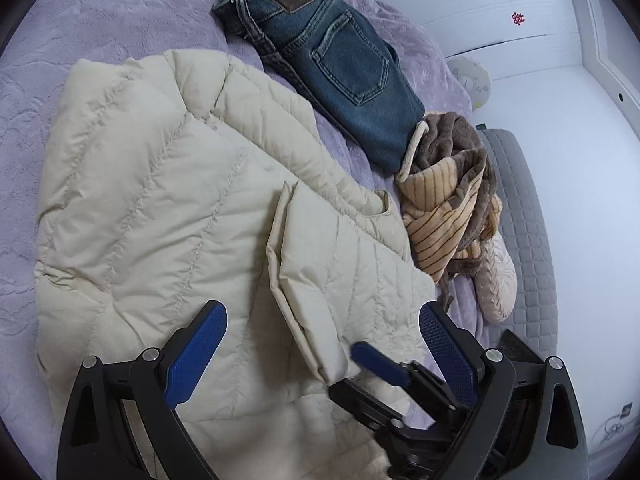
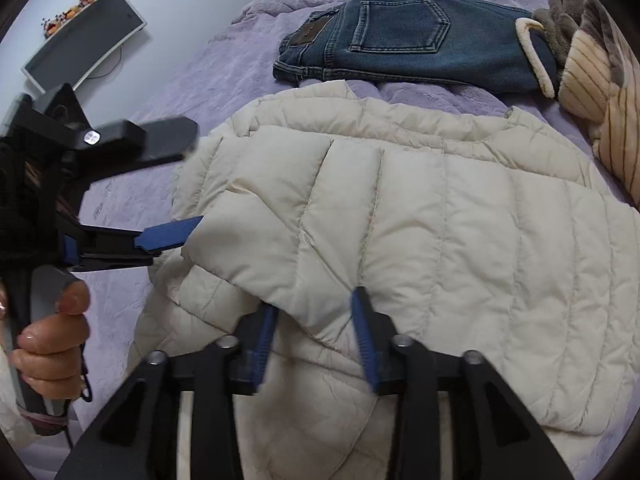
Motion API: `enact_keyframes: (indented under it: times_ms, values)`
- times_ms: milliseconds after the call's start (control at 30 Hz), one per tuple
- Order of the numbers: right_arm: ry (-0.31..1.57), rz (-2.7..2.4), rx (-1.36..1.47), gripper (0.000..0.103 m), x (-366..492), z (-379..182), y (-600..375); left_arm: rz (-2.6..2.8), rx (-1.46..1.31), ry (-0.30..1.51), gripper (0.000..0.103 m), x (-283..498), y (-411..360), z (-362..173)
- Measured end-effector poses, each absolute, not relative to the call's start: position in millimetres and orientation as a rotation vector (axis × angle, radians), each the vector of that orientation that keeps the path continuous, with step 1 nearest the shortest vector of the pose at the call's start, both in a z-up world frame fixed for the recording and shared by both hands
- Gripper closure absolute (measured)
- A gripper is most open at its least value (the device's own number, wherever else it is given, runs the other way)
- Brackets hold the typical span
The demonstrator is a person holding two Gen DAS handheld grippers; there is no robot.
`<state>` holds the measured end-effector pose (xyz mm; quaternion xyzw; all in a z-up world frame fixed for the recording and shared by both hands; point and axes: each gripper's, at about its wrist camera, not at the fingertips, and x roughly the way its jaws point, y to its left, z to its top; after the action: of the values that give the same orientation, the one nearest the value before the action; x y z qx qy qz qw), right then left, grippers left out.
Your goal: Fold large clothes
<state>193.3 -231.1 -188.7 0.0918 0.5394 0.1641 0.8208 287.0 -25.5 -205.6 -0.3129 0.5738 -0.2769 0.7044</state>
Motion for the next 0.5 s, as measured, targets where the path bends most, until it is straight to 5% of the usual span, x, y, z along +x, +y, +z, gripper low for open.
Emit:
enact_keyframes:
  times_ms: [200,267,333,500]
  values:
    - [1.141,0.311,0.430,0.041,156.2,-178.3,-291.8,-0.587,-0.608,1.308,0.006,292.7,-51.0,-213.5]
    - [1.152,0.289,0.540,0.041,145.3,-185.1,-314.3,-0.575,-0.562,1.314,0.031,294.4,-60.3,-212.1]
    - [1.159,0.262,0.631,0.041,135.4,-193.8,-334.1,-0.583,-0.528,1.353,0.091,296.2,-68.6,-214.9]
    - [1.159,0.190,0.740,0.041,119.5,-209.1,-367.9,-0.641,-0.528,1.274,0.095,288.8,-67.3,-190.8]
